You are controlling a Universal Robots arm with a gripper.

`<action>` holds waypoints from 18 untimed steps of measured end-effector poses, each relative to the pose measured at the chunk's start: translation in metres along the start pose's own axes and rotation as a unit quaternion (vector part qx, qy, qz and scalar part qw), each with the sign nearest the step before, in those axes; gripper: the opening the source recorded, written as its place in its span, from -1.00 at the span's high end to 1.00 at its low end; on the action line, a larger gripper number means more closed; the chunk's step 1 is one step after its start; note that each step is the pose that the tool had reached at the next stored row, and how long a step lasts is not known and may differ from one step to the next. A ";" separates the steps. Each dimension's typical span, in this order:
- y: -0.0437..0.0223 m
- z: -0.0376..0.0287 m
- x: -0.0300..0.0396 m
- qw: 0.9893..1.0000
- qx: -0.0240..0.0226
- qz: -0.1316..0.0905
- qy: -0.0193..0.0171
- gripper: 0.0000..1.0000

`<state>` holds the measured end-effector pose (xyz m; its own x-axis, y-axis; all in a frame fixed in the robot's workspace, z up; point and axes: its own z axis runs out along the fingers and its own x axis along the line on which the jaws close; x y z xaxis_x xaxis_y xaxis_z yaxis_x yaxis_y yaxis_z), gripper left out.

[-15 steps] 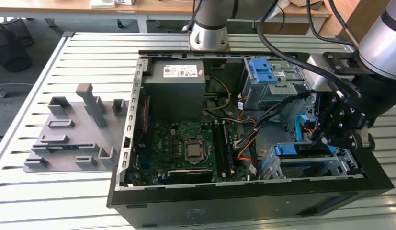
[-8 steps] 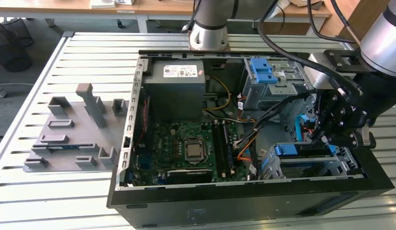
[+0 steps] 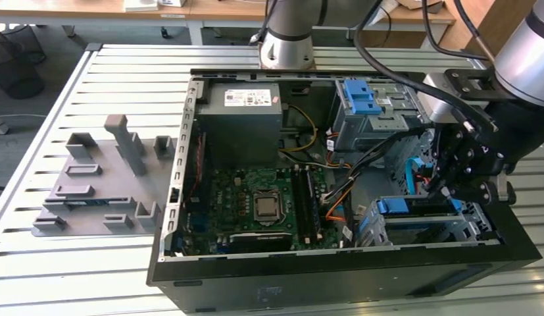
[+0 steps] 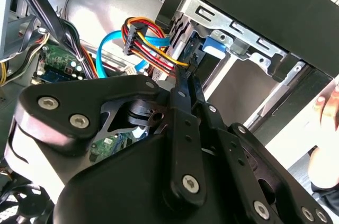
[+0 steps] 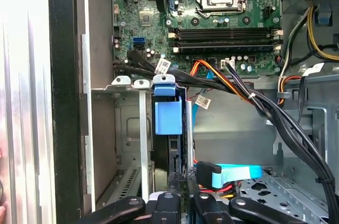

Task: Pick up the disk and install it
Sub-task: 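Insert the first disk wire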

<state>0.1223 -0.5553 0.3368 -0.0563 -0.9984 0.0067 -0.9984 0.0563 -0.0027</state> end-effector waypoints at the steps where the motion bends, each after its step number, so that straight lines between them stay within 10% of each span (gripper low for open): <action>1: 0.0000 0.0003 0.0001 1.000 0.000 0.000 0.000 0.67; 13: -0.0003 0.0037 0.0013 1.000 0.000 0.002 0.000 0.67; 18: -0.0011 0.0054 0.0012 1.000 -0.001 0.002 -0.008 0.67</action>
<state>0.1233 -0.5567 0.3314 -0.0607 -0.9981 -0.0085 -0.9982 0.0607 -0.0017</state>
